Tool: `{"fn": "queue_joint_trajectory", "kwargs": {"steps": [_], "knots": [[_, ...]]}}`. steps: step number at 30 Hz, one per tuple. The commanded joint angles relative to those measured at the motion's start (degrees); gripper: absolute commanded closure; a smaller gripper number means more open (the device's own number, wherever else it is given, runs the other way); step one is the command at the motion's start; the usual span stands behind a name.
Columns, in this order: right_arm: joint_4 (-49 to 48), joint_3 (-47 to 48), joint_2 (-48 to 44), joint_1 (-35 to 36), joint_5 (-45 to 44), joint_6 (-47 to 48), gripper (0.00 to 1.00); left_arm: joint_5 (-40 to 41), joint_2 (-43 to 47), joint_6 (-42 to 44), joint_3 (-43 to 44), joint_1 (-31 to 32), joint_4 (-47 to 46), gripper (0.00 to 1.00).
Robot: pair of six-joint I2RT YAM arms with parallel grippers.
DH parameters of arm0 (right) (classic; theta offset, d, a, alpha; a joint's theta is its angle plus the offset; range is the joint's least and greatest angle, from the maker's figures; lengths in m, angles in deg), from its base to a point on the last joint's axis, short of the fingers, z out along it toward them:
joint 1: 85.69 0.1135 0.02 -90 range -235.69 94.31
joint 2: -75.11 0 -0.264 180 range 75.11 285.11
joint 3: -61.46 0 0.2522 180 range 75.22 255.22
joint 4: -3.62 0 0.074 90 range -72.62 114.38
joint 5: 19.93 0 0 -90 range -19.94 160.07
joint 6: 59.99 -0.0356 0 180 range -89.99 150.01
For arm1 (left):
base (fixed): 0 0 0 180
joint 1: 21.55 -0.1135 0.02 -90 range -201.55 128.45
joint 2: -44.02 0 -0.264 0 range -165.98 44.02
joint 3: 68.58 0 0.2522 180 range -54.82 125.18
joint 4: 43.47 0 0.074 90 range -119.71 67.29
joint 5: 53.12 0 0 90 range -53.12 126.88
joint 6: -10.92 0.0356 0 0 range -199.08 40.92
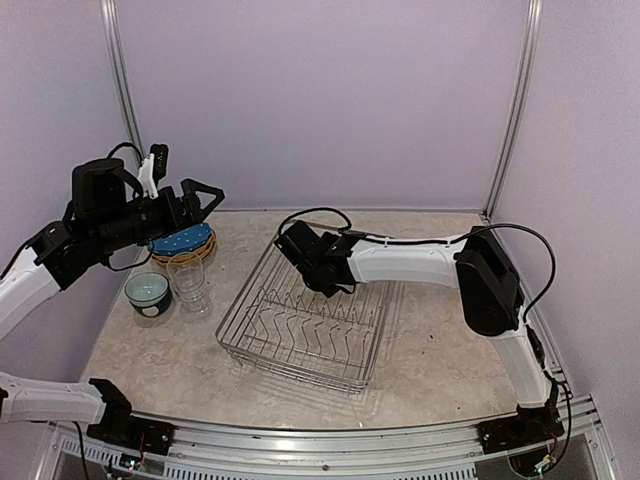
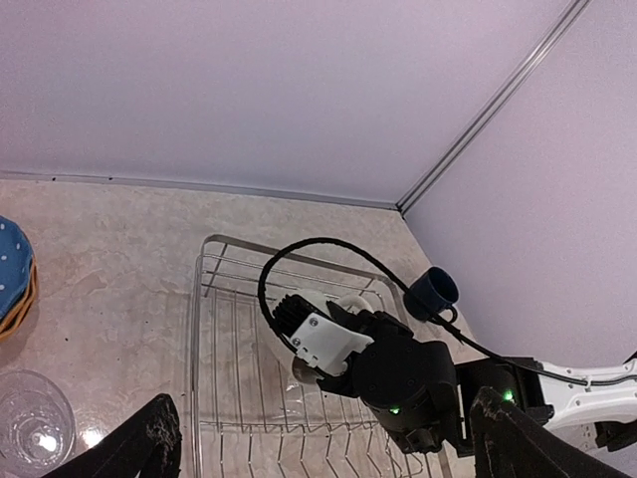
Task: Unload the mixed dishes from the dish rack
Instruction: Grab the cup from the dish rack.
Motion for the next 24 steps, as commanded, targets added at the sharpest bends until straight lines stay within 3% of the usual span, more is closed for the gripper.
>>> {"fn": "queue_joint_trajectory", "kwargs": {"steps": [1, 2, 9, 14, 19, 24], "knots": [[-0.4, 1.7, -1.3, 0.3, 2.1, -2.7, 0.94, -0.2, 0.1, -0.3, -0.4, -0.4, 0.8, 0.04], [-0.1, 2.0, -1.7, 0.3, 2.6, -3.3, 1.0, -0.3, -0.1, -0.4, -0.3, -0.4, 0.7, 0.04], [2.9, 4.7, -5.5, -0.5, 7.4, -9.0, 1.0, -1.1, -1.4, -0.7, 0.5, -0.5, 0.5, 0.04], [8.4, 5.6, -13.4, -2.0, 15.4, -17.7, 1.0, -1.3, -1.8, -0.7, 0.9, -0.5, 0.7, 0.04], [12.9, -2.3, -27.5, -5.8, 26.2, -28.3, 1.0, -1.8, -2.3, -0.6, 1.4, -0.6, 0.7, 0.03], [20.1, -14.8, -42.6, -11.0, 28.6, -37.2, 1.0, -2.4, -2.5, -0.4, 1.8, -0.8, 0.1, 0.01]]}}
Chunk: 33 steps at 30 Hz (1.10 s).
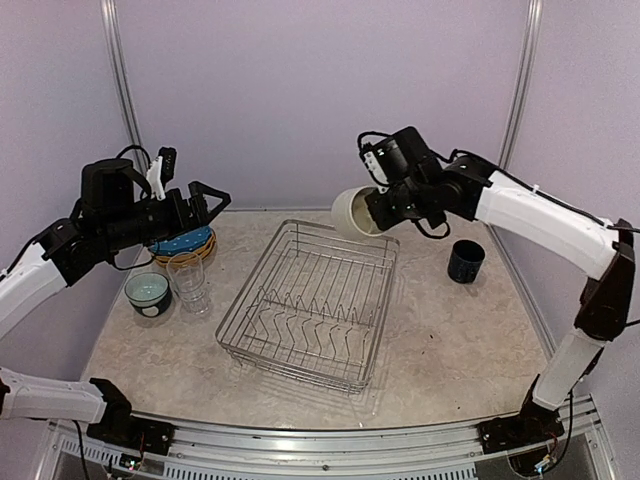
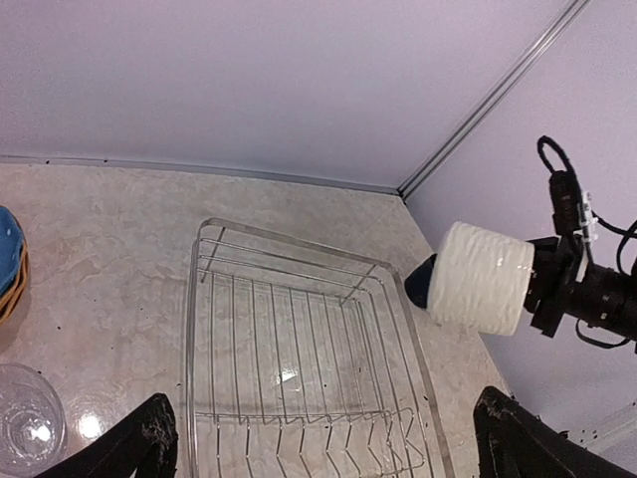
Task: Unload the mixed dishes from the dish rack
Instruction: Grab the cup from the dish rack, then place the cup at the center of the board.
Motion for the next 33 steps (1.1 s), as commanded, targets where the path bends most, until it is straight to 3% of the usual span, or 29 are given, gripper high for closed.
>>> {"fn": "queue_joint_trajectory", "kwargs": {"steps": [1, 7, 12, 16, 22, 26, 33], "knots": [[7.4, -10.0, -14.7, -5.6, 3.1, -13.1, 1.0, -1.1, -0.4, 0.2, 1.7, -0.8, -0.3, 0.01], [10.0, -32.2, -28.8, -21.2, 15.2, -20.1, 1.0, -2.0, -1.2, 0.2, 3.0, -1.2, -0.7, 0.01], [7.6, -43.8, -29.0, -31.4, 25.9, -19.5, 1.0, -2.4, -1.8, -0.1, 4.3, -1.2, 0.3, 0.01], [3.9, -46.6, -25.5, -34.7, 28.4, -17.5, 1.0, -1.6, -1.1, -0.1, 4.7, -1.3, 1.1, 0.01], [3.7, -45.7, -19.2, -35.3, 23.8, -15.7, 1.0, 0.4, -0.1, 0.3, 5.3, -1.3, 2.7, 0.01], [3.2, -44.4, -17.3, -35.3, 22.1, -14.8, 0.83, 1.3, -0.2, 0.9, 6.1, -1.3, 3.7, 0.01], [5.1, -41.5, -20.1, -35.3, 22.2, -13.7, 0.39, 3.1, -1.1, 2.5, 8.8, -1.3, 5.4, 0.01]]}}
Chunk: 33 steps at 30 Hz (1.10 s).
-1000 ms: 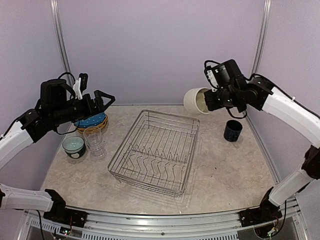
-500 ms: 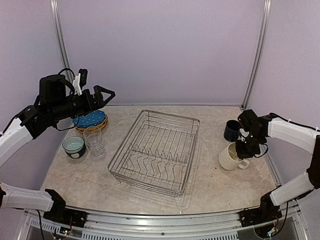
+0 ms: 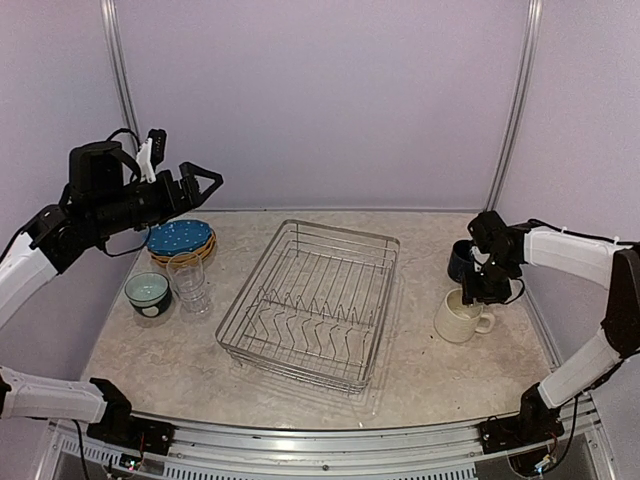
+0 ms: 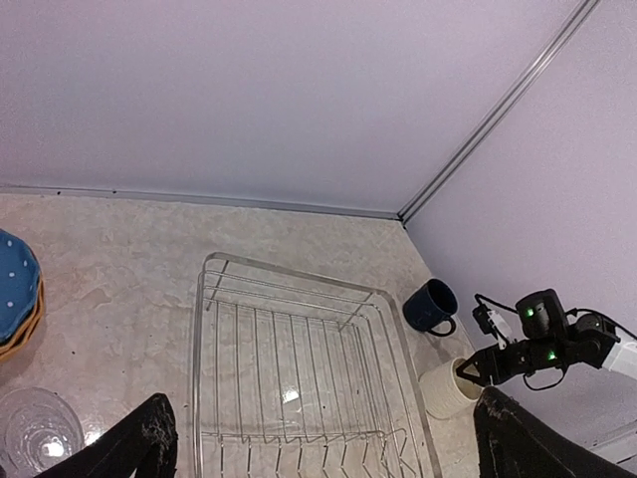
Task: Unload the mixed dishes from the dish rack
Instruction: Place the cup at the center of the board, then reset both arms
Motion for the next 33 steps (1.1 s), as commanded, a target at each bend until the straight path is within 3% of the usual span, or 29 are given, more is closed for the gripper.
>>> {"fn": "queue_joint_trajectory", "kwargs": {"steps": [1, 4, 7, 13, 18, 23, 33], "knots": [[1.5, 3.4, -4.4, -0.5, -0.3, 1.1, 0.31, 3.0, -0.2, 2.0, 3.0, -0.5, 2.6, 0.01], [2.8, 7.1, -10.5, -0.5, 0.7, 3.1, 0.11, 4.5, 0.2, 3.2, 4.6, -0.8, 3.8, 0.01], [3.5, 12.5, -16.0, -0.5, 1.8, 6.1, 0.01, 7.6, 1.3, 4.7, 6.2, -1.5, 4.4, 0.01], [-1.6, 19.3, -26.6, -0.5, 4.6, 12.9, 0.0, 13.3, 5.2, 8.2, 8.0, -2.1, 2.8, 0.01], [-12.3, 17.8, -36.7, -0.5, 10.6, 15.1, 0.0, 16.7, 8.8, 10.0, 7.8, -2.2, 0.6, 0.01], [-21.0, 15.4, -44.6, -0.5, 10.7, 15.7, 0.0, 20.2, 11.7, 10.7, 6.6, -2.2, -0.9, 0.01], [-23.4, 14.9, -49.6, -0.5, 7.1, 16.1, 0.0, 22.1, 12.7, 11.5, 5.9, -2.2, -2.9, 0.01]]}}
